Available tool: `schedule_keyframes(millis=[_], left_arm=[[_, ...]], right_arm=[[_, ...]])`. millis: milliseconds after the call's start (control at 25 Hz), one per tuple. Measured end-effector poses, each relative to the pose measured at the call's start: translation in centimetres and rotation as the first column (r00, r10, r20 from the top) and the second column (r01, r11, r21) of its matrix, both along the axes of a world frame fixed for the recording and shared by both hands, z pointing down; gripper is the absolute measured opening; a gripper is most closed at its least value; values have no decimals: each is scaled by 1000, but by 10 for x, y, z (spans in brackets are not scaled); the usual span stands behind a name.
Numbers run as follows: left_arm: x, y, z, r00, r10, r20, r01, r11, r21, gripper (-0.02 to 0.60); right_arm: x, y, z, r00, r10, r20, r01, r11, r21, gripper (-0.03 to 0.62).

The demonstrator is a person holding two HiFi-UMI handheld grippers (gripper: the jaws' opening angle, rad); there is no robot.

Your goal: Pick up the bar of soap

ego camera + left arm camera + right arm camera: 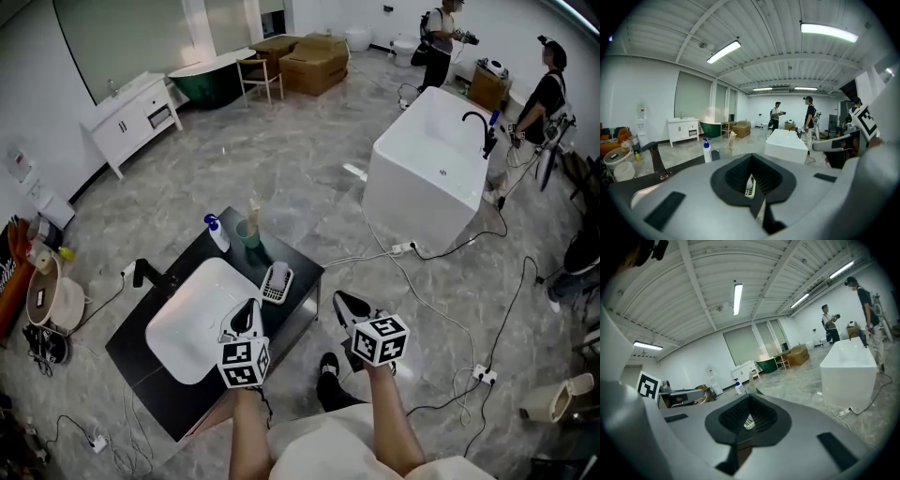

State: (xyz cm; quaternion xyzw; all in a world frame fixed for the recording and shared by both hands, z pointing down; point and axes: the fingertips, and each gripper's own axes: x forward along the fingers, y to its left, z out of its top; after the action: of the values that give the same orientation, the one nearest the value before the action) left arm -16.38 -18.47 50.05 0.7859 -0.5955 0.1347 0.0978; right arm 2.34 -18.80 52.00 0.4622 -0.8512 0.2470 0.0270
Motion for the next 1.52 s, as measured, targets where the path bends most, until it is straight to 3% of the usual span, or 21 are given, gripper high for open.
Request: schedule_keyframes(millis=[160,320,600,1000,1520], left_arm=[[-2,-33,18,1000,-23,10,24,999,-46,6],[-4,-62,53,996,-39,80,48,992,-118,6],[-4,-84,94,996,-60,63,72,976,-204,6],[-4,-86,119,996,-57,63,73,960,-272,8],[13,-100,152,999,31,43,-13,928,-372,42]], right_arm=[[-6,-33,3,997,-70,-37,70,998,-5,5],[-7,-68,9,991,-111,-81,111,994,-10,5],[-8,-109,26,985,-147,-89,144,989,-35,5],[-20,-116,68,981,-185,-62,176,976,-128,5],[-24,-119,93,987,-156,-47,143,969,-200,5]])
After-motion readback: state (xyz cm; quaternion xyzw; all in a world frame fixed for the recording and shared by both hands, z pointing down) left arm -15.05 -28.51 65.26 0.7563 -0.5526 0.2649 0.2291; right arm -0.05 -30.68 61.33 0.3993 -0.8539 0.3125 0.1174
